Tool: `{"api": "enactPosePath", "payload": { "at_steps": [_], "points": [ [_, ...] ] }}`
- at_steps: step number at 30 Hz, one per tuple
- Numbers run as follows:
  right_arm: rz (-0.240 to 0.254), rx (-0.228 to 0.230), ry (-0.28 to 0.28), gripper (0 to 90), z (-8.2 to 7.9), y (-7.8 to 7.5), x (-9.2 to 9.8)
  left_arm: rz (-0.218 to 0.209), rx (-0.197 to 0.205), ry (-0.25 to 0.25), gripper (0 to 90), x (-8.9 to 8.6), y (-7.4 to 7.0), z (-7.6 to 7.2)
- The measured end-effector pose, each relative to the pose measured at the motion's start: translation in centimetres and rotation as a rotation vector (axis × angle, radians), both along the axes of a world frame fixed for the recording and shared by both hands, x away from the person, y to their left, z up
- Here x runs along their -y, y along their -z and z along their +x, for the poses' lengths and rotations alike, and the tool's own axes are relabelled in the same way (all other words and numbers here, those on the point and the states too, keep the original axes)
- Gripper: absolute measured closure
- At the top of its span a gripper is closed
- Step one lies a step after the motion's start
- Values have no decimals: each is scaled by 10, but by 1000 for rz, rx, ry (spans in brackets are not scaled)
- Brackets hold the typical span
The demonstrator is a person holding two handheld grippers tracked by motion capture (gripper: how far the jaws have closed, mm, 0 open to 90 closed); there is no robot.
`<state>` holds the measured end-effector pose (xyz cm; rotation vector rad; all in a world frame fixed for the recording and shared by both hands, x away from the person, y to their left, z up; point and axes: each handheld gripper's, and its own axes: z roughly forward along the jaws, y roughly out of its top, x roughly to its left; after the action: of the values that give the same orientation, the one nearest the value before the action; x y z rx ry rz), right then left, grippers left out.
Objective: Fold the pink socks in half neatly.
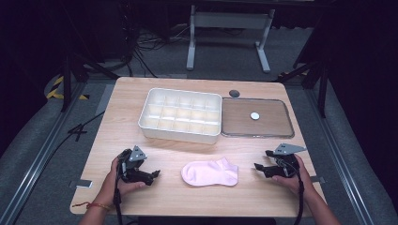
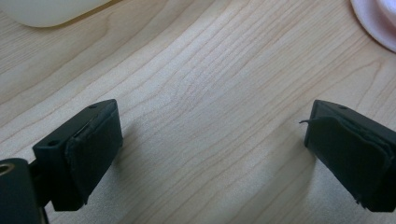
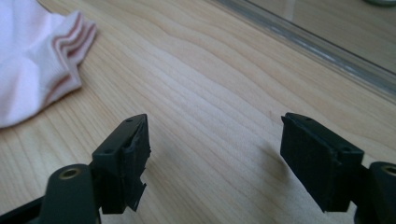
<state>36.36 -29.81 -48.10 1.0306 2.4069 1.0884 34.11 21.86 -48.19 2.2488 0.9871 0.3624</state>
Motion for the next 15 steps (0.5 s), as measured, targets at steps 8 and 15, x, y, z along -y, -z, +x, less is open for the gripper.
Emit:
{"api": "enactPosePath", "payload": {
  "at_steps": [8,15],
  "points": [
    [19,38,-18,287,-6,-10,-4,1,-2,4,55,0,0,0],
    [35,63,-59,316,-11,-19,-15,-4,-1,5,55,-1,0,-1]
  ]
}}
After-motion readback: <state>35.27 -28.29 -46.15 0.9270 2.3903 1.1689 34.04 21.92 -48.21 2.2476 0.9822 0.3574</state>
